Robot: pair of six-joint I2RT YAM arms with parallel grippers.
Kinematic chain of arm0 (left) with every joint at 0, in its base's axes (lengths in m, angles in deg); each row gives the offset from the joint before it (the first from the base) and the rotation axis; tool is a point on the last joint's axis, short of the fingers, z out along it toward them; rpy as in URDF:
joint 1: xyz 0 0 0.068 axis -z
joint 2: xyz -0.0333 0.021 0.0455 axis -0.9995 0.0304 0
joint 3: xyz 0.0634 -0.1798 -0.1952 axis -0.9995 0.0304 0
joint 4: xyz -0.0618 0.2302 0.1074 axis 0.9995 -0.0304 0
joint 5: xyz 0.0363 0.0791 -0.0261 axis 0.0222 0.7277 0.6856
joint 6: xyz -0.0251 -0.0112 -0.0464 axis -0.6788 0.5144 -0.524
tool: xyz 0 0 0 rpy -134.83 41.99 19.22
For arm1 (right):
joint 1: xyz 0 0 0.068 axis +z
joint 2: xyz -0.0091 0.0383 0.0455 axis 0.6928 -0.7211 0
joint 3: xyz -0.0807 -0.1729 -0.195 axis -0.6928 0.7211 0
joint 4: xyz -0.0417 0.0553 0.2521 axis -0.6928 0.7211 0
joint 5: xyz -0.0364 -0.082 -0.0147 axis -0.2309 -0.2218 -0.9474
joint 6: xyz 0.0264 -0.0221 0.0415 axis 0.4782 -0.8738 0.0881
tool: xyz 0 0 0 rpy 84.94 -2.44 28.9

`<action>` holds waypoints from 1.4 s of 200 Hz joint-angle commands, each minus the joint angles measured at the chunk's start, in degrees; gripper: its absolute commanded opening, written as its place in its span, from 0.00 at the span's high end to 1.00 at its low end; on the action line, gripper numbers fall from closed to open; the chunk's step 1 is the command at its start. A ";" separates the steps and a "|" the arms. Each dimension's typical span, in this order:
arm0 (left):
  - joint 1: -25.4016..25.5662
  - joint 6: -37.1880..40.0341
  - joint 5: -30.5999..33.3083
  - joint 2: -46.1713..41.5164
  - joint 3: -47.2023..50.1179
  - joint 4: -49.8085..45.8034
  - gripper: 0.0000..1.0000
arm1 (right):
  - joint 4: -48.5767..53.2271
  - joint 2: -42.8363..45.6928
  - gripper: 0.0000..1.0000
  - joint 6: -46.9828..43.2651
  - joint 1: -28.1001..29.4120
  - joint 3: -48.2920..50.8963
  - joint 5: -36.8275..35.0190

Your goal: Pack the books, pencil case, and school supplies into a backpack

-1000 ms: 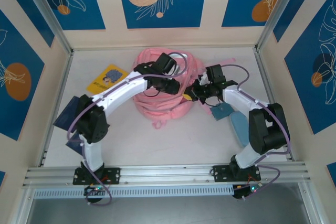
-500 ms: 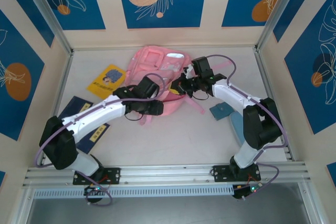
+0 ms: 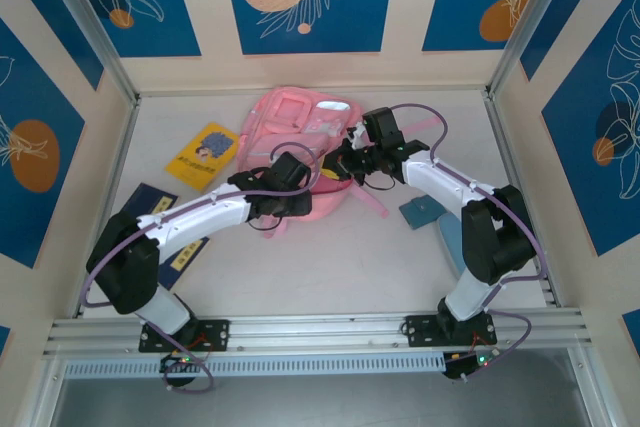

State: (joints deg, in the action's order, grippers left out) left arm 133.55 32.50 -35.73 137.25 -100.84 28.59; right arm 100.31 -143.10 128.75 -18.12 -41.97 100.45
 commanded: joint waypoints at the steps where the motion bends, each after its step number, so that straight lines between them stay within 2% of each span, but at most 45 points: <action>1: 0.20 0.04 1.90 1.25 -0.78 1.81 0.60 | -2.71 1.35 1.00 0.52 0.54 -2.31 4.00; 27: 0.14 1.38 1.39 1.64 -0.32 3.76 0.65 | -2.45 1.61 1.00 -0.08 0.63 -2.27 4.21; 89: 0.18 3.01 1.67 1.12 -0.39 2.47 0.92 | -2.05 2.07 1.00 -0.78 0.54 -2.21 3.30; 143: 0.30 2.84 -1.28 0.15 -0.20 2.15 0.95 | -1.92 1.94 1.00 -0.97 0.59 -1.83 2.63; 174: 0.25 2.58 -0.94 1.67 -0.46 2.46 0.82 | -2.21 1.82 1.00 -0.71 0.56 -1.58 2.96; 197: 0.25 2.31 -0.41 2.89 -0.77 3.44 0.81 | -2.90 2.10 1.00 0.12 0.56 -1.37 4.30; 246: 0.18 2.24 0.84 3.43 -1.50 3.59 0.92 | -3.25 3.02 1.00 0.64 0.41 -0.53 4.62; 280: 0.15 2.36 0.55 1.87 -2.15 -1.16 1.00 | 2.45 3.75 1.00 -2.66 -0.22 -0.21 -1.11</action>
State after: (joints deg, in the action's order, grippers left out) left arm 133.55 34.47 -36.13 140.40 -100.88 31.89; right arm 100.77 -143.08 128.47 -18.05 -41.90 99.81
